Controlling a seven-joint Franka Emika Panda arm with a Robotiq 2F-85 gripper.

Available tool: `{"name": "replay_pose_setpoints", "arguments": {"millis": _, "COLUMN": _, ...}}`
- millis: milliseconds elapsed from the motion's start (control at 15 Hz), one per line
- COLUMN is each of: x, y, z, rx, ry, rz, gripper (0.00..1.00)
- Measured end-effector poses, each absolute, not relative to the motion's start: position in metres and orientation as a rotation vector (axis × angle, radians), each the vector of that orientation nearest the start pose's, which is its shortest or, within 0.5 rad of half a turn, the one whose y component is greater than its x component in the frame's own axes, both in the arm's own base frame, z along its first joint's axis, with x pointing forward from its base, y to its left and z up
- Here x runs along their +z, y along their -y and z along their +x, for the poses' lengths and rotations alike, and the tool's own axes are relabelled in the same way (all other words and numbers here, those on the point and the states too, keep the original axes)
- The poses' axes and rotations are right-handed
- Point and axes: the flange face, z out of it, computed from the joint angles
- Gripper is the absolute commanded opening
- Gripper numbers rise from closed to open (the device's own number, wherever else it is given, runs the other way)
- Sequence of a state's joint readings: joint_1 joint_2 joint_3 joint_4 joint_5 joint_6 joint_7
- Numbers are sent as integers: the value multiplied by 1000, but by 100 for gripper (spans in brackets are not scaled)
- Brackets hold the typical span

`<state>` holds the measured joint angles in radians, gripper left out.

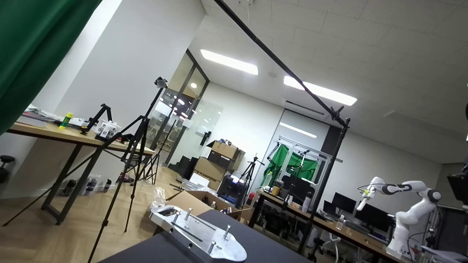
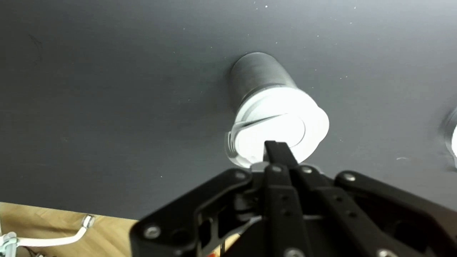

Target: Press the top of the bottle to close

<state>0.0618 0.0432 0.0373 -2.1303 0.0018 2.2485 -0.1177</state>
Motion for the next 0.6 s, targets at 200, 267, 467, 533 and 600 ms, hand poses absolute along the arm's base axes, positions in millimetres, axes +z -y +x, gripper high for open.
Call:
{"name": "replay_pose_setpoints", "arguments": {"millis": 200, "x": 386, "y": -58, "z": 579, "rx": -80, "ry": 358, "rz": -3129, "gripper": 0}}
{"name": "replay_pose_setpoints", "arguments": {"millis": 267, "x": 382, "y": -59, "z": 584, "rx": -74, "ry": 366, "rz": -3131, "gripper": 0}}
{"name": "replay_pose_setpoints", "arguments": {"millis": 467, "x": 370, "y": -62, "z": 592, "rx": -47, "ry": 390, "rz": -3127, "gripper": 0}}
{"name": "replay_pose_setpoints", "arguments": {"millis": 533, "x": 365, "y": -62, "z": 592, "rx": -31, "ry": 401, "rz": -3125, "gripper": 0}}
{"name": "replay_pose_setpoints", "arguments": {"millis": 600, "x": 362, "y": -63, "z": 591, "rx": -14, "ry": 410, "rz": -3124, "gripper": 0}}
